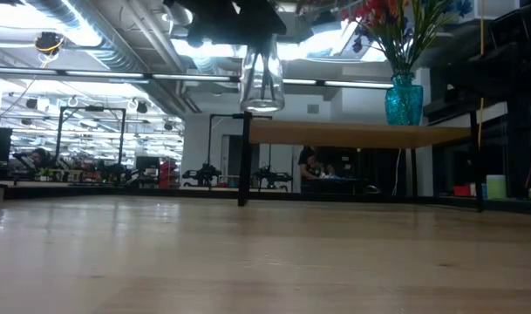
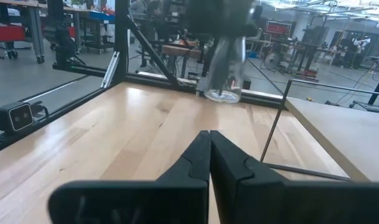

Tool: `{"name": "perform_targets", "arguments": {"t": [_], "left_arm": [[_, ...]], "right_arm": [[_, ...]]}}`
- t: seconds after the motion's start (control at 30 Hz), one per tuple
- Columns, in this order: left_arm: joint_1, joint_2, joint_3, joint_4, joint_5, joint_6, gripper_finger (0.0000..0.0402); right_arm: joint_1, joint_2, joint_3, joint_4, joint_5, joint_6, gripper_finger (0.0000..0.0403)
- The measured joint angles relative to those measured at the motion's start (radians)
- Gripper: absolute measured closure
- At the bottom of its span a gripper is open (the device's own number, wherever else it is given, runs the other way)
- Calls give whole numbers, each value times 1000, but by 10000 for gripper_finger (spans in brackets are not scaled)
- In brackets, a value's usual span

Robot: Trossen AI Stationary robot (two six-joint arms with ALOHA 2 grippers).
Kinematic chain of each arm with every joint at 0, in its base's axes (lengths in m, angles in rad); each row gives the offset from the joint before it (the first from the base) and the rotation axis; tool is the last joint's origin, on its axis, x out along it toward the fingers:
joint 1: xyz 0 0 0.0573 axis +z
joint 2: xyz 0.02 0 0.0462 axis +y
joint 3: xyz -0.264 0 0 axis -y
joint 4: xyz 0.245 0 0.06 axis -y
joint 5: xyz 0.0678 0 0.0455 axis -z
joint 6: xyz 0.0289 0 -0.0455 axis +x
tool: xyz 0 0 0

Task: Pick and place flowers into a vace then onto a shelf
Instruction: Put the transparent vase on the shelf

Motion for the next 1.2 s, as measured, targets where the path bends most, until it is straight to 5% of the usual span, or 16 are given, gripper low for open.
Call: {"name": "perform_targets", "arguments": {"t": [0.2, 0.47, 1.2], "left_arm": [[75, -8, 0, -3, 79, 41, 231], [260, -8, 45, 103, 324, 146, 231], [471, 118, 222, 100, 470, 279, 231]], "right_arm": [[0, 0, 0, 0, 0, -1, 396], [0, 0, 0, 0, 1, -4, 396], [0, 0, 0, -12, 88, -53, 396]]}}
